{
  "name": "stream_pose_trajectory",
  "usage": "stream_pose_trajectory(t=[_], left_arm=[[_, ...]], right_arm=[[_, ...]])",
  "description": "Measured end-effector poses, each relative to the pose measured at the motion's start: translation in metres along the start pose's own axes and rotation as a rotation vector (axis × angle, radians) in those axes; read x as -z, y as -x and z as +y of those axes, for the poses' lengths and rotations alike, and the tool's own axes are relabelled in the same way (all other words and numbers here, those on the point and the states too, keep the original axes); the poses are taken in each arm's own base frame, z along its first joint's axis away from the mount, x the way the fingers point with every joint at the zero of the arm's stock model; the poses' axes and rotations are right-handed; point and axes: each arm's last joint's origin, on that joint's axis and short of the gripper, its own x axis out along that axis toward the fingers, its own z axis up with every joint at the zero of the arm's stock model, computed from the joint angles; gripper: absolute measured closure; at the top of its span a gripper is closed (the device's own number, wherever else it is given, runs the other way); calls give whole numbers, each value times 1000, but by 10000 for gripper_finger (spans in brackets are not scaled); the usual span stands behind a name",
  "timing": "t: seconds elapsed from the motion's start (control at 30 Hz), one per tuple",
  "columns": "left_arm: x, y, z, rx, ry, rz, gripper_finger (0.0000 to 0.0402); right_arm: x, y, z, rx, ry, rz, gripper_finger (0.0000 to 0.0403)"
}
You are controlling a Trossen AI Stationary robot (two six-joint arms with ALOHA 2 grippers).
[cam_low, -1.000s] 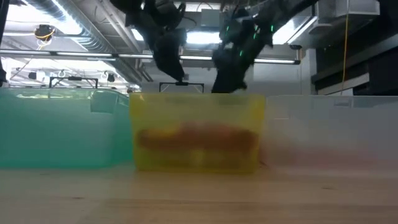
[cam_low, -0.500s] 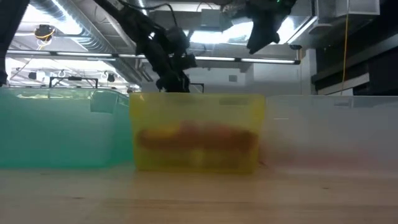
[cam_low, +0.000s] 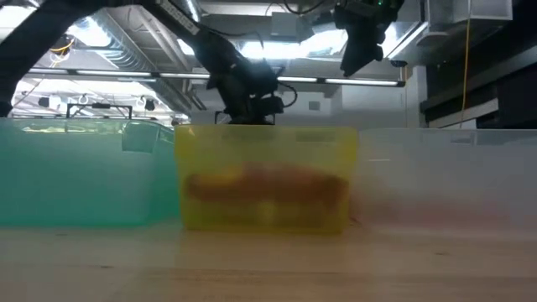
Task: Sort Maruchan noodles
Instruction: Put the top blue noodle pack into the green bin
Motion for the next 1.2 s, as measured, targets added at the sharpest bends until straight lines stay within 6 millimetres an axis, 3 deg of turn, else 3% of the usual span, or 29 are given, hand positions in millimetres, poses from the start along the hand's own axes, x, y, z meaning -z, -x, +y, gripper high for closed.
stream_pose_trajectory(t=[0.53, 0.83, 1.2], left_arm=[[6, -38, 5, 154, -81, 88, 135], [9, -44, 5, 161, -79, 103, 138], [8, -45, 6, 138, -79, 103, 236]], right_arm=[[14, -19, -1, -19, 0, 75, 243], [11, -19, -1, -18, 3, 43, 243], [11, -19, -1, -18, 5, 43, 243]])
